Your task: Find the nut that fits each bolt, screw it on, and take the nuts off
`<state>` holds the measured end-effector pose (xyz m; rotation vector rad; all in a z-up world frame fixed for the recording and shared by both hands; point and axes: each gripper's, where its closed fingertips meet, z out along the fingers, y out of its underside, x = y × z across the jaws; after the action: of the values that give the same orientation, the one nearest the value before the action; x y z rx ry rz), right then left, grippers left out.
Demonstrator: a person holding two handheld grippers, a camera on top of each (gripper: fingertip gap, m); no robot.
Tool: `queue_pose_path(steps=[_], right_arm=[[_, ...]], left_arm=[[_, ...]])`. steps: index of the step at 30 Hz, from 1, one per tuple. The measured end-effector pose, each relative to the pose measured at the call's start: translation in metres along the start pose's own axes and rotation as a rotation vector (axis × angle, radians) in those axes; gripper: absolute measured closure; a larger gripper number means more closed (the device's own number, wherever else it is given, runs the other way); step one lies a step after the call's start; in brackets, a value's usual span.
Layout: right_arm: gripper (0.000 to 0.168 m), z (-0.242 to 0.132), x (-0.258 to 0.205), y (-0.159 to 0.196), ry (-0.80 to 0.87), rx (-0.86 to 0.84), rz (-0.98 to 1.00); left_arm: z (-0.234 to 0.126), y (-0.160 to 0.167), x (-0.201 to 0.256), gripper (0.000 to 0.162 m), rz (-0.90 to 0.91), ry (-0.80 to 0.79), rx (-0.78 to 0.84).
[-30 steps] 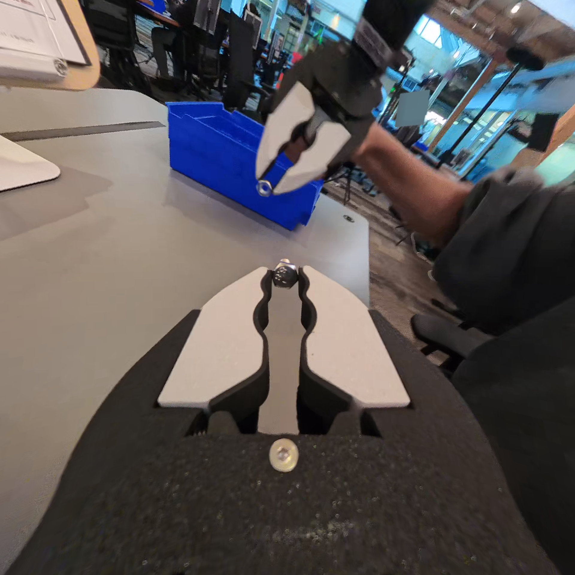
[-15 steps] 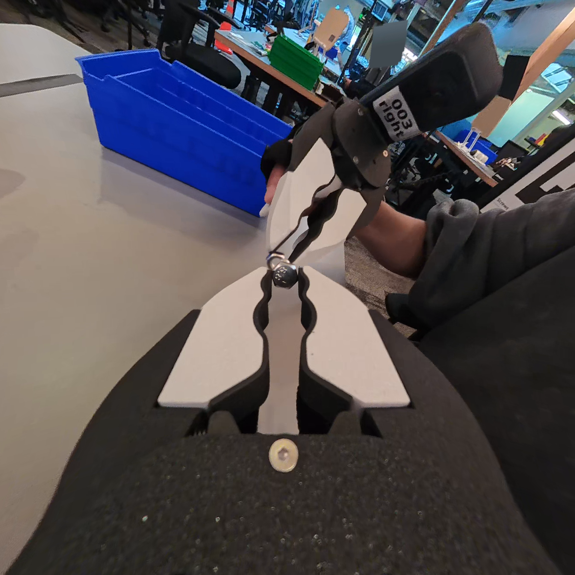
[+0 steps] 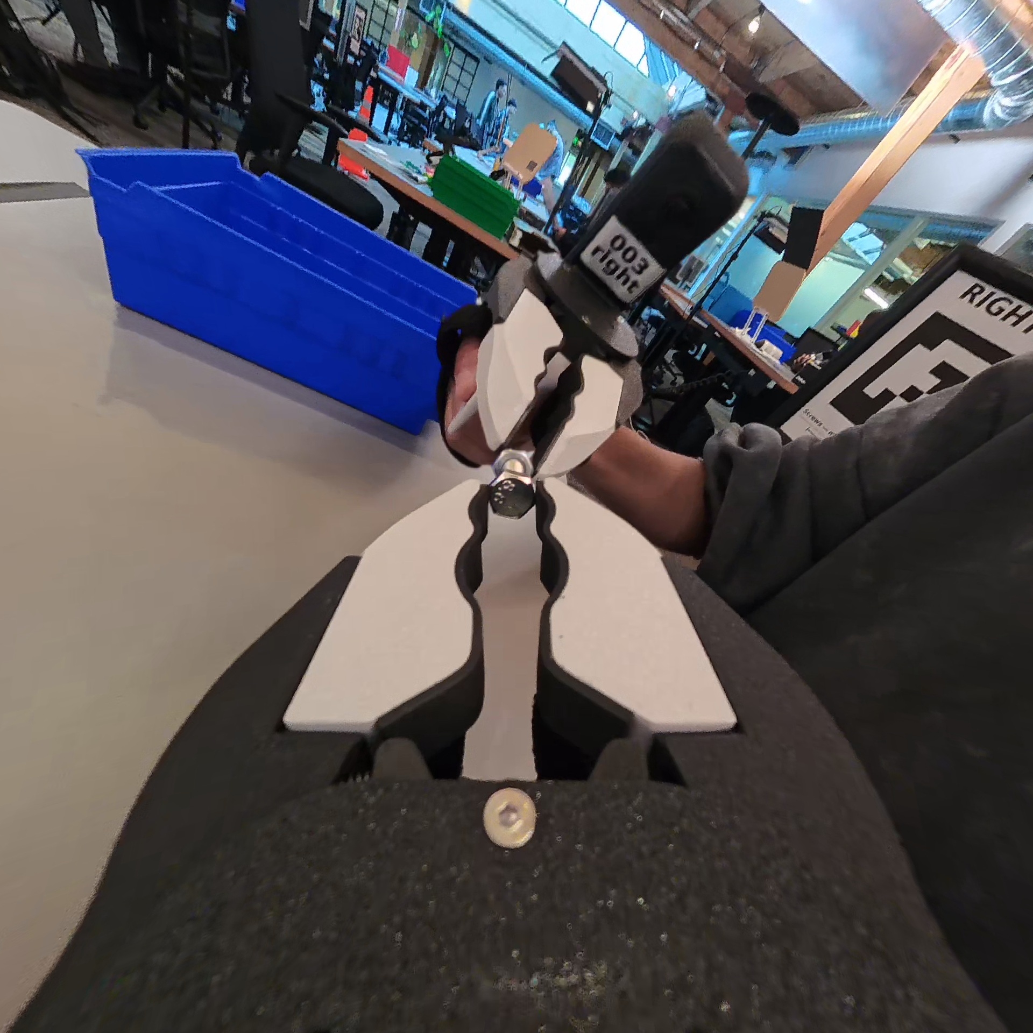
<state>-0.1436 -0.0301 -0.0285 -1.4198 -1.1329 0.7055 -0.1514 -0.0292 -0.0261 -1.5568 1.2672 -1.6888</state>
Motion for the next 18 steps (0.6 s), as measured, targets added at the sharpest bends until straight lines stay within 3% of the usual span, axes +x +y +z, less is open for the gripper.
queue_pose_path(steps=[4,8,13,18], right_arm=[[0.154,0.002,0.001,-0.001,-0.007,0.061,0.07],[0.155,0.002,0.0,-0.003,0.055,0.086,-0.018],[0.155,0.006,-0.004,0.002,0.168,-0.05,-0.328],[0.154,0.011,-0.004,0.015,0.273,-0.276,-0.736]], left_arm=[[0.0,0.001,-0.001,0.147,-0.038,0.031,0.048],[-0.001,0.001,0.0,0.147,-0.121,0.099,0.12],[-0.004,0.009,-0.001,0.147,-0.263,0.223,0.17],[-0.004,0.015,-0.011,0.147,-0.291,0.2,0.152]])
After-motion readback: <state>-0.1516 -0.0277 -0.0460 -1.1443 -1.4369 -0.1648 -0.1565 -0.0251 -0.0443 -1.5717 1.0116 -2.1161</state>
